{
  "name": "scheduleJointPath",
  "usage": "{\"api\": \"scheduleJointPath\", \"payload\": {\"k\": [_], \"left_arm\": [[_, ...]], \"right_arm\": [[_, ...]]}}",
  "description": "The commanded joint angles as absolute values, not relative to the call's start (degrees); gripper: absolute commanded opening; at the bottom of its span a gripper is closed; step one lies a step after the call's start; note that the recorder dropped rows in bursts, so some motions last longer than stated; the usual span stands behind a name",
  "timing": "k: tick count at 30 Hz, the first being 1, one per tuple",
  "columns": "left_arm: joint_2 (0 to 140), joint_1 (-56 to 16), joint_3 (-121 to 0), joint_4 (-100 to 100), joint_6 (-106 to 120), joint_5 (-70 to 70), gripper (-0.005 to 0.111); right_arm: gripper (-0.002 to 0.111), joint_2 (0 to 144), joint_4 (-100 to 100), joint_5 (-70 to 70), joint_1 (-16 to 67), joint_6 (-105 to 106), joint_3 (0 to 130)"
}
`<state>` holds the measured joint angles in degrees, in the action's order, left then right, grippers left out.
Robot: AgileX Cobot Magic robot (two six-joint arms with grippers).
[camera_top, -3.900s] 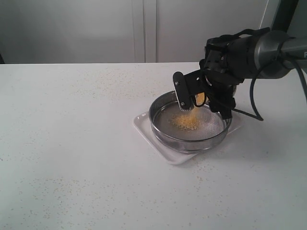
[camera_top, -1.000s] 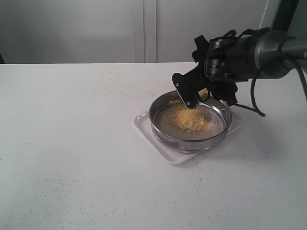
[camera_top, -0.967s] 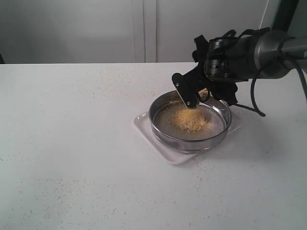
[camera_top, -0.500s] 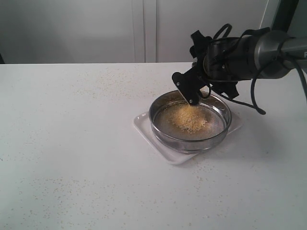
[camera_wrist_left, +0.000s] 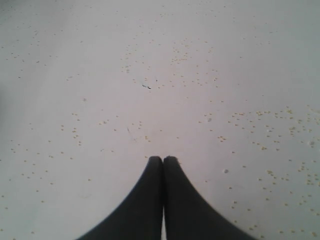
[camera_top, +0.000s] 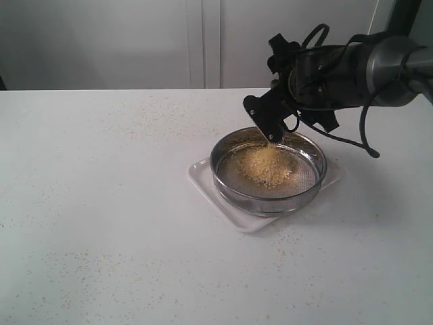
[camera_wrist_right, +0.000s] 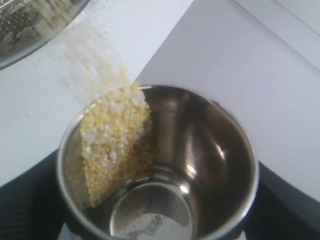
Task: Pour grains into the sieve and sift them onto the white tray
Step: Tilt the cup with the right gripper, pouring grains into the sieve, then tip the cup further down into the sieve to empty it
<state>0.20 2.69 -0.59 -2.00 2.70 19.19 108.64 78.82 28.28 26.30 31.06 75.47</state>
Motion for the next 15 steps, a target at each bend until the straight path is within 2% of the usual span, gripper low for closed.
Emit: {"api": "scheduleJointPath", "payload": {"k": [1, 15], "left_arm": [[0.0, 2.69, 0.0, -2.09, 2.85, 20.02, 0.0], [0.0, 2.69, 0.0, -2.09, 2.85, 20.02, 0.0]], "right_arm": [[0.0, 107.4, 78.95, 29.68, 27.32, 30.61, 75.94], [0.0, 107.41, 78.05, 35.1, 29.09, 30.61, 75.81]]}}
